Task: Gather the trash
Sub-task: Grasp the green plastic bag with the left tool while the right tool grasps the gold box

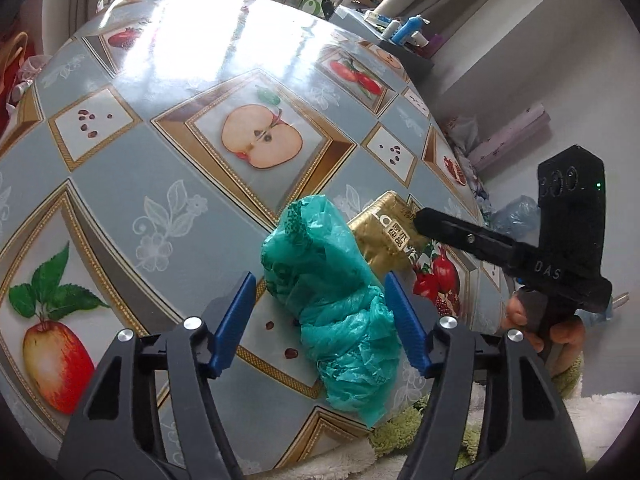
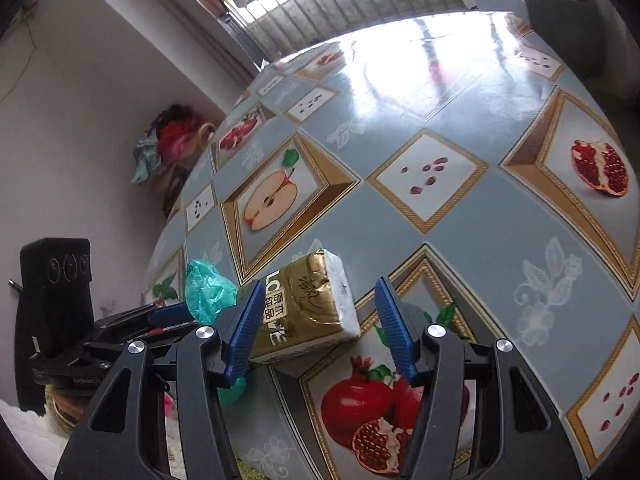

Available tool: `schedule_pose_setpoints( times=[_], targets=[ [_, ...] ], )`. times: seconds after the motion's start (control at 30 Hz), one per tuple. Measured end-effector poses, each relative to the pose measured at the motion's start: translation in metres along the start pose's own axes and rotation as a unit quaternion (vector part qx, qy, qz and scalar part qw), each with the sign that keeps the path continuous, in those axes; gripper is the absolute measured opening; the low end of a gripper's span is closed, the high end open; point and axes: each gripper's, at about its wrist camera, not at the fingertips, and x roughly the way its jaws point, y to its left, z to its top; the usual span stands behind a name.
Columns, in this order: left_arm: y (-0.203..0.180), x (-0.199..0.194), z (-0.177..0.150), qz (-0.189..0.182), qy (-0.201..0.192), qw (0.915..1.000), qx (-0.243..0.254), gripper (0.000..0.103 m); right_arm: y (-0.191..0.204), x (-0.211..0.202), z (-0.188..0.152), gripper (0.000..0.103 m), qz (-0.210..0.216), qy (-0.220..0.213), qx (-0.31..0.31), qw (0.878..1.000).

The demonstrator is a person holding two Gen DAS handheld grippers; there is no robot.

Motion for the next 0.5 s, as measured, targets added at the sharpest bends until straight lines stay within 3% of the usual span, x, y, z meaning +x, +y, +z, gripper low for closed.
schedule_pose_setpoints(
  times=[0.13, 0.27, 0.5],
  targets=[
    [-0.002, 0.004, 0.009, -0.010, 0.001, 0.9999, 0.002, 0.045, 0.000, 0.012, -0.002, 0.047, 0.001, 0.014, 0.005, 1.000],
    [-0.011, 0.013, 0.017, -0.004, 0.003, 0.9999, 0.016, 0.041, -0.006, 0.001, -0.007, 0.042, 0.002, 0.010, 0.022, 1.000],
    [-0.044, 0.039, 0.027, -0.027, 0.012, 0.9985, 0.047, 0.037, -0.040, -0.027, -0.016, 0.039, -0.021, -0.019, 0.074, 0.997]
  ],
)
